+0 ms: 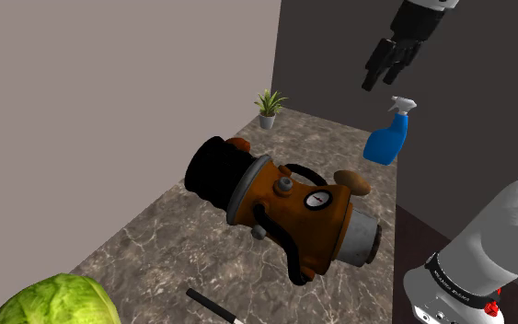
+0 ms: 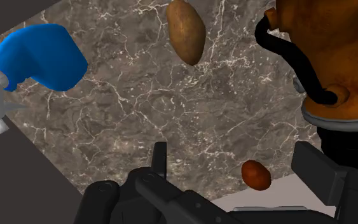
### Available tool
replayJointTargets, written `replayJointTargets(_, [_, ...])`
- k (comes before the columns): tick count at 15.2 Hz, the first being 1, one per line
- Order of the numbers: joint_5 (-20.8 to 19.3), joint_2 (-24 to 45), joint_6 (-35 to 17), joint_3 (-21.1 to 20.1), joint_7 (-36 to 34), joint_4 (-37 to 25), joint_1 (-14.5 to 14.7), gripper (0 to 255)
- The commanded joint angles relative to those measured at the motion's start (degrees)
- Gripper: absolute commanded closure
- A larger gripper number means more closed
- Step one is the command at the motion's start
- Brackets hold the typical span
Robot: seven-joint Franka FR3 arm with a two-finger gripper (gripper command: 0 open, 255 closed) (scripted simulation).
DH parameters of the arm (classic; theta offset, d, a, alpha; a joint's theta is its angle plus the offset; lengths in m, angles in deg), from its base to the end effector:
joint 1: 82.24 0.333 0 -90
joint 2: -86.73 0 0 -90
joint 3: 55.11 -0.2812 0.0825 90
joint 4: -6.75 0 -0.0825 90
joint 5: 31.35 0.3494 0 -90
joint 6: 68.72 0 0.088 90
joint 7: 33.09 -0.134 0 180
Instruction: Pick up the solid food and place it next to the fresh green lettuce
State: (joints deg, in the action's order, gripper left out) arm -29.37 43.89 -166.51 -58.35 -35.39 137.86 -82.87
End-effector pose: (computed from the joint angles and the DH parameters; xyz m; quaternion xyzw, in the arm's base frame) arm 0.3246 0.0232 0.5702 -0.9966 0.0041 -0.0826 0.0010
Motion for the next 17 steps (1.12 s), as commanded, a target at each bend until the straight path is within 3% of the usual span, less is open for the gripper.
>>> replayJointTargets(1, [0.0,0.0,0.0,0.0,0.0,0.0,0.0,0])
replayJointTargets(9, [-0.75,14.58,-12.61,0.61,9.51,-1.73,3.06,0])
replayJointTargets(17, [-1.25,30.52,-22.11,0.03,18.31,-7.85,5.67,0])
